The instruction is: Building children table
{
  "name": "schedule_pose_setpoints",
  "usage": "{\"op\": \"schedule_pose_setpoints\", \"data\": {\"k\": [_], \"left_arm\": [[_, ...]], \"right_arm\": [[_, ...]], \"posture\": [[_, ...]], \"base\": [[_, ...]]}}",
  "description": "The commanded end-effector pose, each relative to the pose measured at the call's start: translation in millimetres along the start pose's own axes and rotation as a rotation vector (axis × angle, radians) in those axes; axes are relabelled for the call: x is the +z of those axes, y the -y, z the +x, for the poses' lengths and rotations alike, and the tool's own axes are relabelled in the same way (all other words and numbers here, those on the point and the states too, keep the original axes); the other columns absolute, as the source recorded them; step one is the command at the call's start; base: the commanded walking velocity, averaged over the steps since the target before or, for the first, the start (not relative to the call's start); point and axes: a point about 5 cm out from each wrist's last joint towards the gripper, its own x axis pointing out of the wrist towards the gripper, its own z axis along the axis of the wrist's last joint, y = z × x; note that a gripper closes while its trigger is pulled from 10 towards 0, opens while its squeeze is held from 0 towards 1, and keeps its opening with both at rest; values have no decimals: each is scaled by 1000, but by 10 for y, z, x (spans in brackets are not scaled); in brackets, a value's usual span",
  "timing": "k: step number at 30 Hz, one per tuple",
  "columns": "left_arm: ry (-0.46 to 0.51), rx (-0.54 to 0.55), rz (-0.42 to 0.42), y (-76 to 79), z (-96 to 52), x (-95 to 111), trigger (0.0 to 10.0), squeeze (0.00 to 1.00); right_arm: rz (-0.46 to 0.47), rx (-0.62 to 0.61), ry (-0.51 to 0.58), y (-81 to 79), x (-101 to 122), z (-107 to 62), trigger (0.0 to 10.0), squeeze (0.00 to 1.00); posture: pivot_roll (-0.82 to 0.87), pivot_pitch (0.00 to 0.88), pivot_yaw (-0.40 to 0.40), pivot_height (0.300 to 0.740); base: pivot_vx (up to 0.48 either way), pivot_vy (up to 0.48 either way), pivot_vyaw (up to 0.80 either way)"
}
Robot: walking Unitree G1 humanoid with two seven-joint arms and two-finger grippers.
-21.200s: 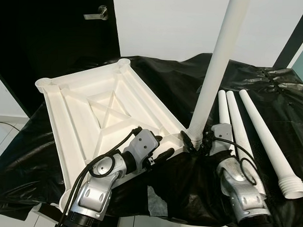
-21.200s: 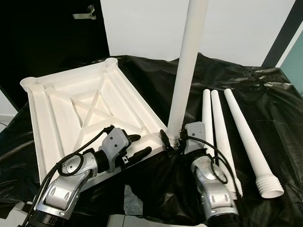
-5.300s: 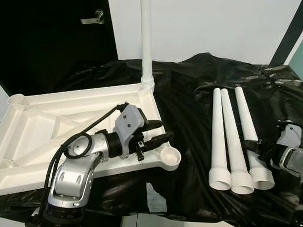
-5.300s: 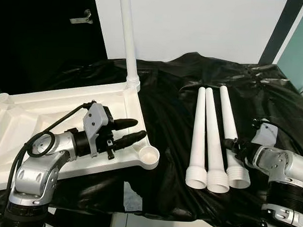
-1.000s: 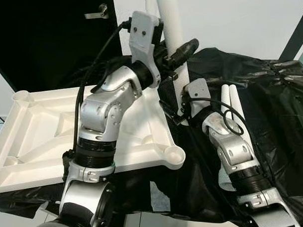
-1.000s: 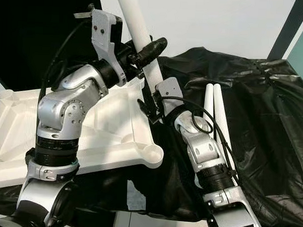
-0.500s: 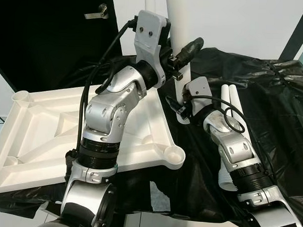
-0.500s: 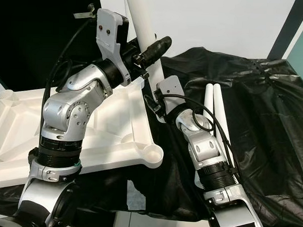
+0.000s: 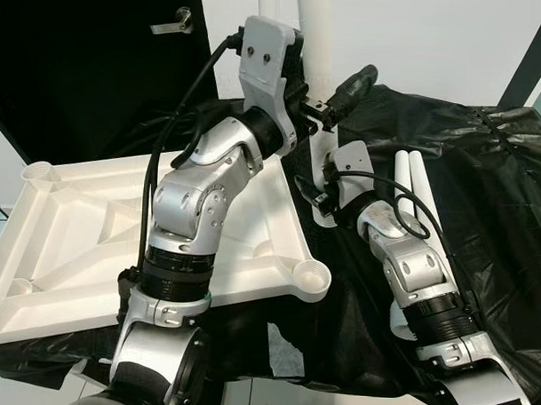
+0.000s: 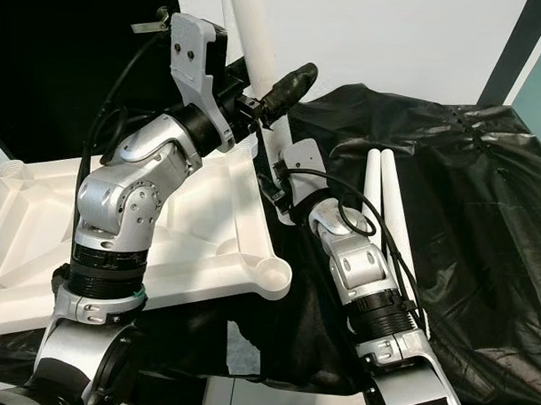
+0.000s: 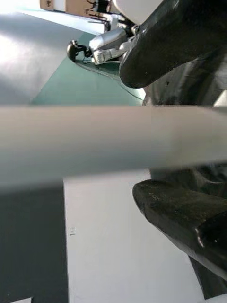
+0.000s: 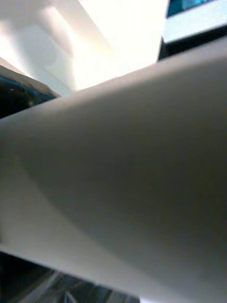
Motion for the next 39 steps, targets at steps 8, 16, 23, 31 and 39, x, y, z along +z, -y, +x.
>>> {"op": "schedule_pose_setpoints", "data": {"k": [8, 16, 23, 31, 39], "left_arm": [[-37, 85, 30, -87, -200, -156, 10000, 0], [-108, 146, 53, -168, -460, -324, 10000, 0], [-139, 150, 63, -175, -614, -414, 10000, 0], [-203, 94, 101, -131, -869, -572, 10000, 0], [-291, -38, 117, -30, -1102, -705, 10000, 0]], "right_arm": [[121, -46, 31, 20, 23, -25, 10000, 0], [128, -30, 67, -105, -15, -123, 10000, 0], [154, -24, 96, -177, -20, -182, 10000, 0], [178, 38, 150, -325, 0, -290, 10000, 0], [228, 127, 196, -497, 66, -380, 10000, 0]], "posture": [[-22, 0, 17, 740], [-3, 0, 1, 740], [2, 0, -6, 740], [5, 0, 3, 740], [8, 0, 8, 740]], "base": [[0, 0, 0], [0, 0, 0], [0, 0, 0], [0, 0, 0], [0, 0, 0]]}}
